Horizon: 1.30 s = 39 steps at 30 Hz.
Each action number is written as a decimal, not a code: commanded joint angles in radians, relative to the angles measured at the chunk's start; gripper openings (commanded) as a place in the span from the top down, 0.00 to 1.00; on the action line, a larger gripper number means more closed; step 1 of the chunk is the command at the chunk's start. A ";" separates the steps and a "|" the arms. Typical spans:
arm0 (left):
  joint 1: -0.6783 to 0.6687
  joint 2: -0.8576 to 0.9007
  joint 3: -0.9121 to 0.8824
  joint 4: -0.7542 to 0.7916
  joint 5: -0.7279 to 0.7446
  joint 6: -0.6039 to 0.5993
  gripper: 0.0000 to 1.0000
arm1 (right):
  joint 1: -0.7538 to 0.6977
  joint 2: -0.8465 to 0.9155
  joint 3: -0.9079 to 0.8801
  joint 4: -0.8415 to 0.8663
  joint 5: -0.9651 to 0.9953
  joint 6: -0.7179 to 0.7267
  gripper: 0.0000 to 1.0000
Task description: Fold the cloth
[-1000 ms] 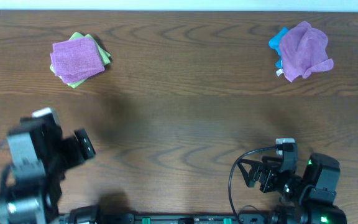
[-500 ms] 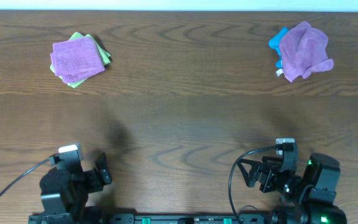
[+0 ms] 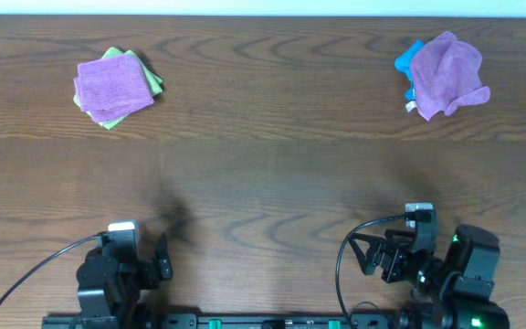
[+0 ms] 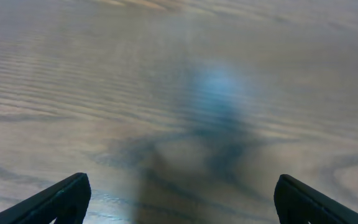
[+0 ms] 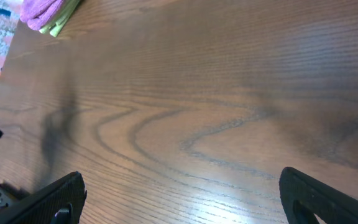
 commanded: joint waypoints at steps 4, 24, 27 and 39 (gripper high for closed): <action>-0.034 -0.011 -0.040 0.003 0.003 0.132 0.05 | -0.007 -0.005 -0.002 -0.002 -0.010 0.004 0.01; -0.038 -0.011 -0.116 0.045 -0.019 0.201 0.05 | -0.007 -0.005 -0.002 -0.002 -0.010 0.004 0.01; -0.038 -0.011 -0.116 0.045 -0.019 0.201 0.05 | -0.007 -0.005 -0.002 -0.002 -0.010 0.004 0.01; -0.038 -0.011 -0.116 0.045 -0.019 0.201 0.04 | -0.006 -0.008 -0.002 -0.002 -0.010 0.003 0.01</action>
